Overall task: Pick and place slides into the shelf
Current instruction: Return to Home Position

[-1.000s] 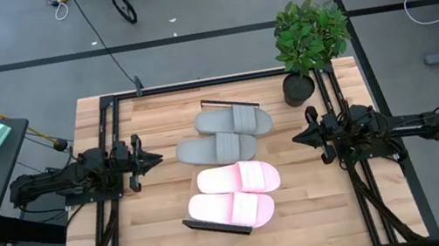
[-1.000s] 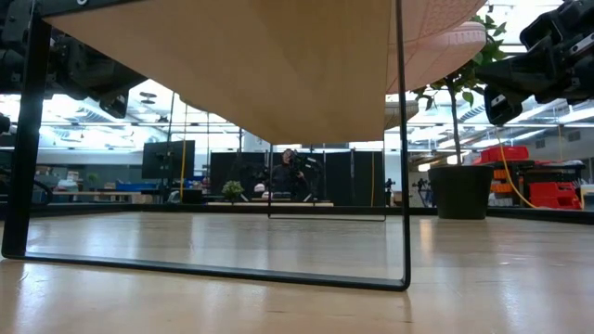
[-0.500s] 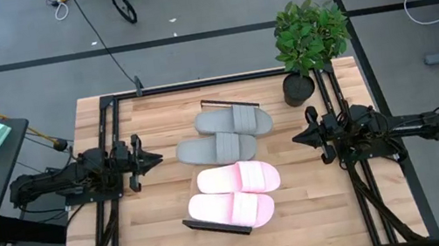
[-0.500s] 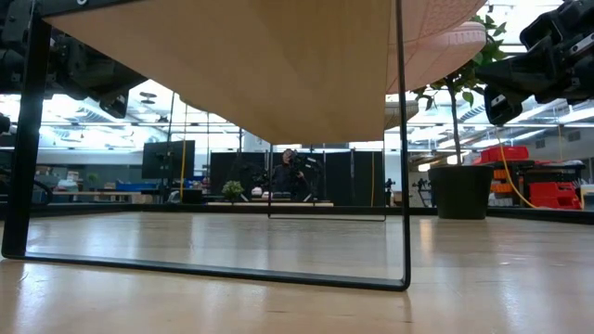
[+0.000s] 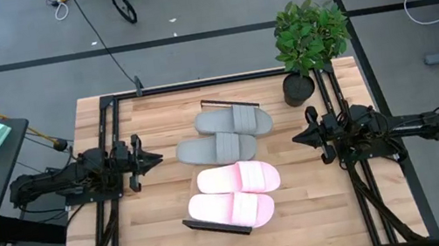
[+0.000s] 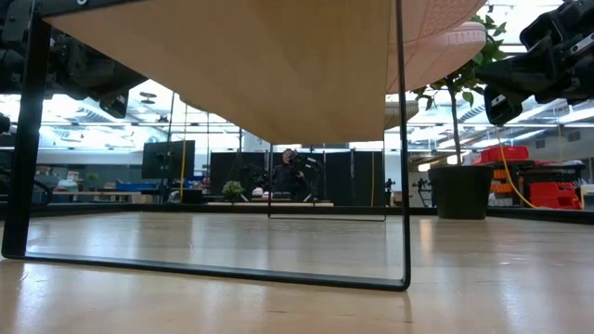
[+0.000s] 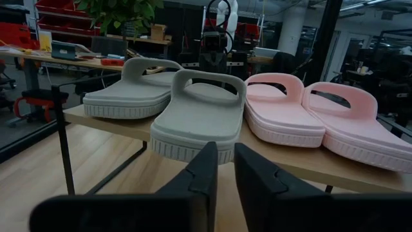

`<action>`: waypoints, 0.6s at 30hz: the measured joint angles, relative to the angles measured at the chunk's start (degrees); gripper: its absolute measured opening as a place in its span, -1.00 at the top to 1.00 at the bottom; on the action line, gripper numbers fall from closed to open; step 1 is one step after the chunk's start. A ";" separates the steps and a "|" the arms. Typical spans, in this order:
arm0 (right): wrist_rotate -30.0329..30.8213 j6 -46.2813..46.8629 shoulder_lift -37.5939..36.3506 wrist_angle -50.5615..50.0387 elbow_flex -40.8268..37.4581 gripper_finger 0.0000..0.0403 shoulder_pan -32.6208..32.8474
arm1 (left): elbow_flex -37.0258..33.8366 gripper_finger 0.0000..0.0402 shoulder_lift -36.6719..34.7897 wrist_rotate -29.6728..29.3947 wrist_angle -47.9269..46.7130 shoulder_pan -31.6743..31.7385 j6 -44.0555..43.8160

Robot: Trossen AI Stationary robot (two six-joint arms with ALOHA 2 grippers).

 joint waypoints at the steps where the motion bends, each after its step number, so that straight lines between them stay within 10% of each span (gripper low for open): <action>1: 0.00 0.02 0.00 0.00 0.00 0.91 0.00 | 0.00 0.70 0.02 0.00 0.00 0.00 0.00; 18: 0.00 0.00 0.00 0.00 0.00 0.91 0.00 | 0.00 0.75 0.01 -0.01 0.00 0.02 -0.01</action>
